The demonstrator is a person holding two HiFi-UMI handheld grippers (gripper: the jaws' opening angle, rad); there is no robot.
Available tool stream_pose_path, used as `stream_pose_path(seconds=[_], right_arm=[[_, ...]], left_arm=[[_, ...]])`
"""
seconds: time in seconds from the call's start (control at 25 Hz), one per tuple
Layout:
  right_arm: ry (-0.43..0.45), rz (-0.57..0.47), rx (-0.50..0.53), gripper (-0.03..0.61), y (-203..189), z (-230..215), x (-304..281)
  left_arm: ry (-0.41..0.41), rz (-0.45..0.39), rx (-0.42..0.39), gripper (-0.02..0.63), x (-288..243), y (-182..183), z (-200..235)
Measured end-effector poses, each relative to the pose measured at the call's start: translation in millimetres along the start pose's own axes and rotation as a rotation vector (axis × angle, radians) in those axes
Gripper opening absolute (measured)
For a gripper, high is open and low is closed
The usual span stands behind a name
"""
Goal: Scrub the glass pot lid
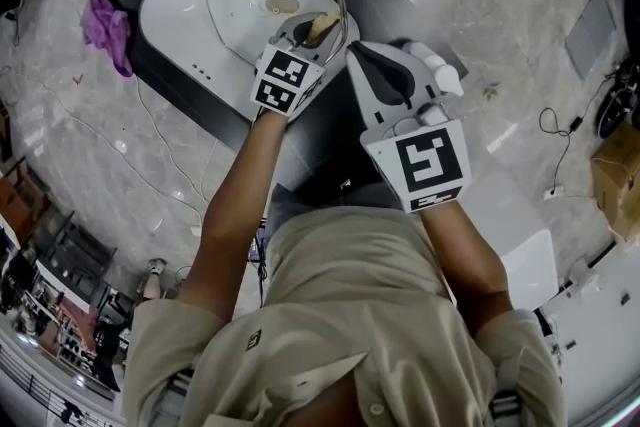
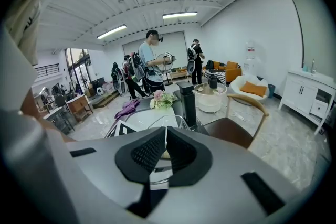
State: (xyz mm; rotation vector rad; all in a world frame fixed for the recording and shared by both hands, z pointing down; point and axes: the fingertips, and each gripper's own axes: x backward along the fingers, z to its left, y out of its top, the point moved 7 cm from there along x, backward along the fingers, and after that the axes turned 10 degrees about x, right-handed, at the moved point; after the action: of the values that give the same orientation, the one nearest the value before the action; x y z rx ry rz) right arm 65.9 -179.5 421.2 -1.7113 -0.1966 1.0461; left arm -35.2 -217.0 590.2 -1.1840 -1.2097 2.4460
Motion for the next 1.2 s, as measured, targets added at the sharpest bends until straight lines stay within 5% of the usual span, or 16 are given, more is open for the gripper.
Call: stream_pose_path(seconds=[0.32, 0.56, 0.96, 1.2], right_arm=[[0.016, 0.026, -0.021, 0.026, -1.1, 7.2, -3.9], [0.016, 0.039, -0.028, 0.026, -4.3, 7.3, -4.0], [0.012, 0.057, -0.024, 0.026, -17.6, 3.6, -4.5], [0.015, 0.042, -0.002, 0.026, -18.6, 3.4, -5.4]], left_arm=[[-0.056, 0.02, 0.014, 0.046, 6.2, -10.6, -9.5], [-0.022, 0.03, 0.027, 0.048, 10.4, -15.8, 10.0], [0.278, -0.026, 0.1, 0.047, 55.3, -7.0, 149.1], [0.454, -0.016, 0.038, 0.048, 74.9, 20.8, 208.0]])
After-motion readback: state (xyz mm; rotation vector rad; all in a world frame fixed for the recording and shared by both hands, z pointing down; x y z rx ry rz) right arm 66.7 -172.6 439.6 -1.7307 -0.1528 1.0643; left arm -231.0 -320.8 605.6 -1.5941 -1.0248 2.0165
